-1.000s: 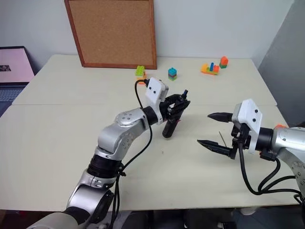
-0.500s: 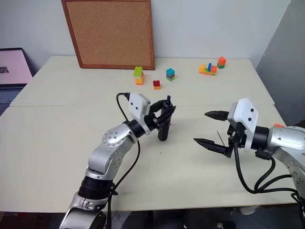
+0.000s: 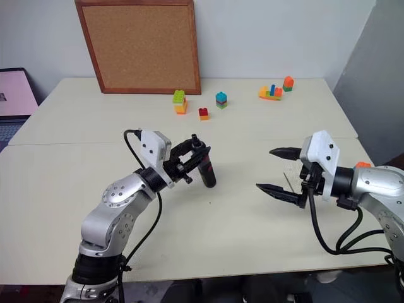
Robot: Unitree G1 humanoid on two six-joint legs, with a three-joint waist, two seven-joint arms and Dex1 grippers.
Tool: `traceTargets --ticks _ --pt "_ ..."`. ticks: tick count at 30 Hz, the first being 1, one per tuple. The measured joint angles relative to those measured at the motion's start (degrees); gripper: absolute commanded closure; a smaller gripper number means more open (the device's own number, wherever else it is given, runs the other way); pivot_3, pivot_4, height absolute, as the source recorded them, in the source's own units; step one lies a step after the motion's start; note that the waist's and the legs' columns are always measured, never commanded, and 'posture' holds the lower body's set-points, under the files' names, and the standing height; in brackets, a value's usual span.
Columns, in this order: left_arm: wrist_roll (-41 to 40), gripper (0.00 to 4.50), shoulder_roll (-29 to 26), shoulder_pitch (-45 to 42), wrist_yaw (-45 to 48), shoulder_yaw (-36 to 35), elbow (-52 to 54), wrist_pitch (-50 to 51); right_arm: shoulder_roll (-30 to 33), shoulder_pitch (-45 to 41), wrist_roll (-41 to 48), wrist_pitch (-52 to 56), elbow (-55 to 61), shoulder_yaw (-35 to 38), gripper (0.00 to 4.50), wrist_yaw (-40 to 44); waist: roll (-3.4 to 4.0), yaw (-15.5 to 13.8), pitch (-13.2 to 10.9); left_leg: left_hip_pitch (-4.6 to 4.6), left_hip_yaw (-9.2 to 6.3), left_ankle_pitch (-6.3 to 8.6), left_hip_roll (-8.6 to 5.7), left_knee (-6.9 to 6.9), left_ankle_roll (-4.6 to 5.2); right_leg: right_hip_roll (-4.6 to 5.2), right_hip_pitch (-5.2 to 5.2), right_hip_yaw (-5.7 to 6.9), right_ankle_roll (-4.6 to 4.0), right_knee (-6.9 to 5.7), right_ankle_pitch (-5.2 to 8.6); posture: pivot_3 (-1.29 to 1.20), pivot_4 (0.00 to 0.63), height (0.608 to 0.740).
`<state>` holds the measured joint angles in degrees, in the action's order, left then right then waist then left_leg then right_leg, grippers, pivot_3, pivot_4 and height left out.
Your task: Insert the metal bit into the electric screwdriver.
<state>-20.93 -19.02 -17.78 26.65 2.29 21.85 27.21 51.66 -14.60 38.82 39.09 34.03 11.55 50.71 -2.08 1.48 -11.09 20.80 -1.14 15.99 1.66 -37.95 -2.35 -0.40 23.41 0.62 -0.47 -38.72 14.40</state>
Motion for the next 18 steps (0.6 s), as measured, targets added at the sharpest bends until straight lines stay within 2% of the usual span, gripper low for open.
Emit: traceTargets --ticks 7,11,14,18 --pt "1.2 2.85 -0.4 0.2 0.0 0.8 0.6 -1.0 0.0 -0.7 -2.4 0.3 -1.6 -1.7 0.00 -2.1 0.00 0.0 0.0 0.03 0.01 0.00 0.00 0.01 0.00 0.00 0.03 0.00 0.00 0.01 0.00 0.00 0.150 0.740" --pt "2.8 2.86 -1.1 0.1 0.3 1.5 0.8 -2.1 2.1 -0.1 -4.7 1.8 -2.6 -1.7 0.00 -3.4 -0.01 -0.1 0.0 0.08 0.00 0.00 -0.01 0.01 0.00 0.00 0.07 0.01 0.00 0.08 0.00 0.00 0.150 0.740" --pt "4.1 2.86 -0.8 0.0 1.0 3.4 1.0 -3.8 4.8 1.8 -7.4 4.4 -3.2 -2.3 0.00 -4.7 -0.01 -0.3 0.0 0.10 0.02 0.00 -0.02 0.00 0.00 0.03 0.10 0.02 0.00 0.19 0.00 0.00 0.150 0.740" --pt "4.6 2.86 1.6 -2.6 1.9 6.2 0.3 -5.6 4.6 0.6 -9.3 9.9 -8.1 -3.2 0.00 -8.5 -0.03 -0.8 0.0 0.12 0.11 0.00 -0.09 -0.02 0.01 0.11 0.10 -0.02 0.01 0.24 -0.01 0.00 0.150 0.740"
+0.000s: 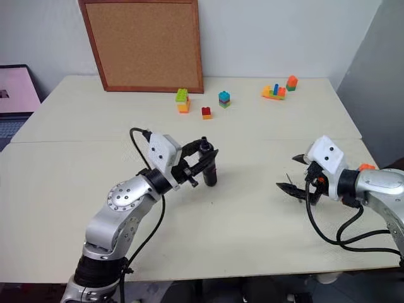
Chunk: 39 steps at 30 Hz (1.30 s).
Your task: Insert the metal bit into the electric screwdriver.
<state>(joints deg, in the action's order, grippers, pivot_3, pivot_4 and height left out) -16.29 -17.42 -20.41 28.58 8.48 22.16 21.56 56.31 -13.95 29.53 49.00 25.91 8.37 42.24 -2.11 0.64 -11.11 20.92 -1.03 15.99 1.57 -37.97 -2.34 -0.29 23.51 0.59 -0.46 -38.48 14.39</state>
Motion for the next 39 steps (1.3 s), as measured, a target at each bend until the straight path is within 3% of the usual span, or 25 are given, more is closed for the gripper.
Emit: traceTargets --ticks 7,16,23,28,31,39 --pt "0.0 2.86 2.5 -3.4 3.0 2.4 -3.7 -2.5 -0.7 -7.6 -1.6 11.0 -10.2 -3.2 0.00 -4.2 0.01 -0.1 0.0 0.02 0.03 0.04 0.08 0.05 0.07 -0.10 0.01 -0.03 -0.01 0.07 0.00 0.00 0.150 0.740" --pt "1.1 2.86 4.4 -3.9 3.3 2.9 -7.1 -4.4 -7.9 -15.5 -4.7 20.6 -15.3 -12.1 0.00 -9.6 0.03 -0.2 0.0 0.15 0.01 0.05 0.08 0.05 0.09 -0.10 0.08 0.00 0.00 0.26 -0.01 0.00 0.150 0.740" --pt "2.4 2.86 5.1 -3.0 3.1 3.2 -7.0 -5.3 -15.2 -18.3 -6.6 27.7 -18.2 -12.3 0.00 -15.4 0.07 -0.4 0.0 0.86 -0.01 0.11 0.11 -0.05 0.20 -0.02 0.62 -0.04 -0.07 0.38 -0.10 0.00 0.150 0.740" --pt "2.9 2.86 5.3 -2.4 2.9 3.4 -7.0 -5.8 -16.8 -20.5 -7.6 31.5 -19.6 -11.4 0.00 -17.5 0.08 -0.6 0.0 0.93 -0.06 0.12 0.07 -0.07 0.22 0.25 0.65 0.07 -0.22 0.38 -0.23 0.00 0.150 0.740" --pt "3.0 2.86 5.4 -2.1 2.8 3.5 -7.0 -6.0 -16.3 -21.1 -8.0 33.0 -20.0 -11.8 0.58 -17.4 0.09 -0.6 0.0 0.94 -0.07 0.14 0.03 -0.07 0.25 0.23 0.64 0.09 -0.21 0.38 -0.23 0.00 0.150 0.740" --pt "3.7 2.86 5.5 -2.1 2.4 3.5 -7.0 -6.9 -14.7 -20.9 -7.9 35.4 -18.4 -12.5 2.62 -16.6 0.09 -0.6 0.0 0.97 -0.06 0.17 0.03 -0.07 0.31 0.24 0.64 0.08 -0.22 0.42 -0.23 0.00 0.150 0.740"
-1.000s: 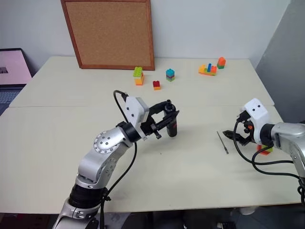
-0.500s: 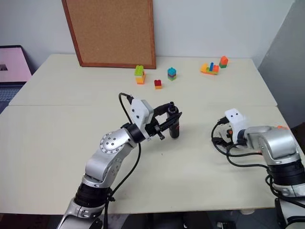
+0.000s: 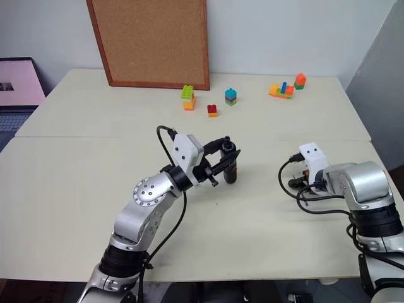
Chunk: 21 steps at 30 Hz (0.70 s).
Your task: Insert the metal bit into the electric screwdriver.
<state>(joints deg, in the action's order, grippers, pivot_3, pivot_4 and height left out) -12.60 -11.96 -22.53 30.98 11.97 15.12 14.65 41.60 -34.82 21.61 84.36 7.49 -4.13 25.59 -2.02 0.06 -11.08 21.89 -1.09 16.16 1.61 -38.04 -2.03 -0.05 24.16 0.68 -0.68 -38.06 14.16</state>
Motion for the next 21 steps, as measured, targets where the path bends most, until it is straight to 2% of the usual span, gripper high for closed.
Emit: traceTargets --ticks 5,7,8,16,21 --pt "0.0 2.86 0.3 0.0 0.0 0.0 0.0 -0.1 -0.4 0.3 0.0 1.8 1.6 0.1 3.69 0.1 0.00 0.0 0.0 -0.01 -0.01 0.00 -0.01 0.00 0.00 0.00 0.00 0.02 0.00 -0.03 0.00 0.00 0.150 0.740" --pt "0.0 2.86 0.3 0.0 0.1 0.1 0.0 -0.2 -1.3 0.3 0.0 2.6 2.2 0.5 4.35 -0.2 0.00 0.0 0.0 -0.02 -0.01 0.00 -0.01 -0.01 0.00 0.00 0.00 0.02 0.00 -0.04 0.00 0.00 0.150 0.740" --pt "0.0 2.86 0.3 0.0 0.2 0.1 0.0 -0.2 -1.7 0.3 0.0 2.9 2.4 0.7 4.49 -0.4 0.00 0.0 0.0 -0.02 -0.01 0.00 -0.01 -0.01 0.00 0.00 0.00 0.02 0.00 -0.05 0.00 0.00 0.150 0.740" --pt "0.0 2.86 0.4 -0.1 0.9 0.1 -0.1 -0.2 -5.5 0.2 -0.2 5.9 3.1 4.5 4.50 -2.8 0.01 0.1 0.0 -0.03 -0.01 0.00 0.00 -0.01 0.00 0.00 0.00 0.02 -0.01 -0.06 -0.01 0.00 0.150 0.740" --pt "-1.2 2.86 0.9 -1.9 0.9 -0.6 -0.1 1.4 -9.7 -1.1 -0.5 6.7 4.1 11.2 4.50 -5.1 0.04 0.0 0.0 -0.02 -0.04 0.00 -0.01 -0.01 0.00 -0.01 0.01 0.04 -0.02 -0.08 -0.01 0.00 0.150 0.740"
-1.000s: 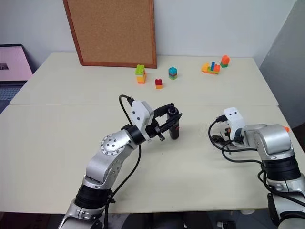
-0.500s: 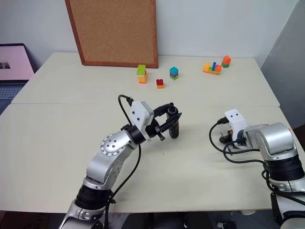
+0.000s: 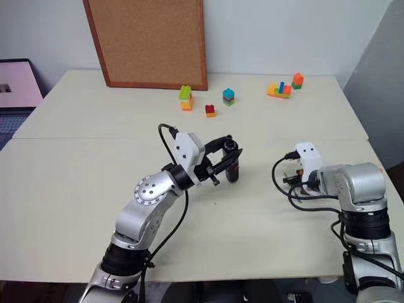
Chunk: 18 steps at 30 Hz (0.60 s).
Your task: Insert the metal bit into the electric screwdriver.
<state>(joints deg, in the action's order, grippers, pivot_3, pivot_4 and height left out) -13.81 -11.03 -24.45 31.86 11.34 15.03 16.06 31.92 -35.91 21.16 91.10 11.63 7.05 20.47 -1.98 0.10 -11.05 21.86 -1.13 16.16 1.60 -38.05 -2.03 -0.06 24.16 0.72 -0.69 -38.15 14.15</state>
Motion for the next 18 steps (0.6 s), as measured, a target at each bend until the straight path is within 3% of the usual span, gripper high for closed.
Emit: traceTargets --ticks 11,18 --pt "-6.0 2.86 -2.2 -5.1 2.8 -2.1 0.0 8.6 -7.9 5.7 3.7 -10.8 17.1 12.2 4.50 0.7 0.04 0.0 0.0 0.02 -0.07 0.00 -0.02 0.01 0.00 -0.06 0.00 0.05 0.01 0.02 0.01 0.00 0.150 0.740" --pt "-6.4 2.86 -6.1 -5.9 6.0 -3.2 -0.6 9.7 -8.5 12.3 7.4 -21.6 23.5 11.8 4.50 4.5 0.05 0.1 0.0 -0.03 -0.05 0.00 -0.03 0.00 0.00 -0.24 0.00 0.02 0.03 -0.04 0.01 0.00 0.150 0.740"
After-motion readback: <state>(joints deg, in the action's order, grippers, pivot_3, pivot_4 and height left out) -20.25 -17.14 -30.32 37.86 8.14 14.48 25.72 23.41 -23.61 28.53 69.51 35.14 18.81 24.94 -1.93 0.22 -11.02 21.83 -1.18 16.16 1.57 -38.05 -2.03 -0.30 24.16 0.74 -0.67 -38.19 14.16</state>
